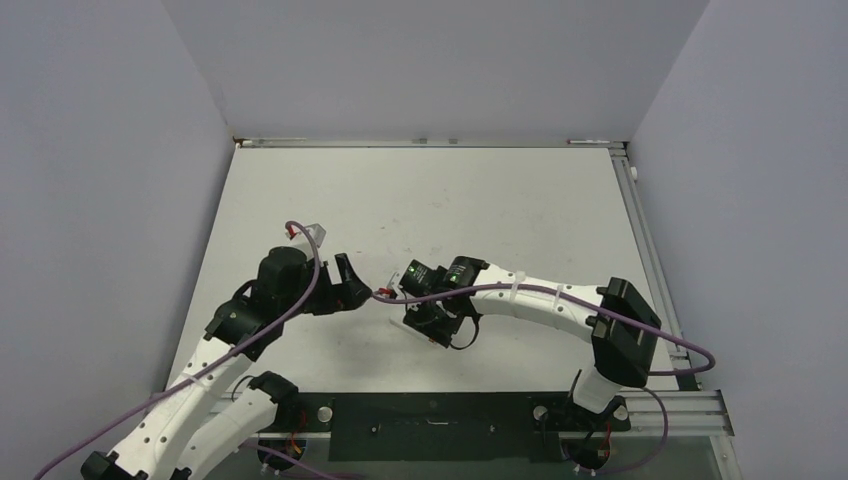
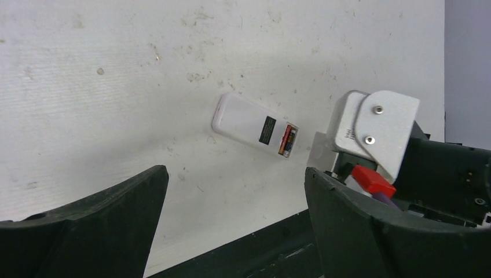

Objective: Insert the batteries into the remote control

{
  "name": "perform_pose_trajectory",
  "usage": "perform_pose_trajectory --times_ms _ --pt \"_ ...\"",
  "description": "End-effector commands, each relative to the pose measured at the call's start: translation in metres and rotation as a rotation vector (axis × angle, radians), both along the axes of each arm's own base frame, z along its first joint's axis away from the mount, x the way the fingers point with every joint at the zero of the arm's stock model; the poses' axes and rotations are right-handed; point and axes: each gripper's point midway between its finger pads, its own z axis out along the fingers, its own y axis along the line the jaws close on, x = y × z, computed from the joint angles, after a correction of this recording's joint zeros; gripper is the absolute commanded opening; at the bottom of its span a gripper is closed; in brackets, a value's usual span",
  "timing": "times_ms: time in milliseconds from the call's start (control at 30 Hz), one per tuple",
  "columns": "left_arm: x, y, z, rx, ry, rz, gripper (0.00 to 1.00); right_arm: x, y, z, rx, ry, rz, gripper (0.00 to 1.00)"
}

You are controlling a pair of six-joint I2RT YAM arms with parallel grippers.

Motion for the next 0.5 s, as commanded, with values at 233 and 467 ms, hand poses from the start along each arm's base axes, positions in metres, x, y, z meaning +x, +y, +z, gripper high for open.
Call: perform_pose_trajectory --times_ms 233,467 --pt "0.009 0.029 0.035 0.148 -0.164 0.043 0.89 0.012 0.014 -0.01 -0.015 0.006 -0.039 0.09" --pt "0.006 0.029 0.034 0.152 -0.168 0.043 0.9 0.016 0.013 -0.018 -0.039 0.023 -0.027 0.08"
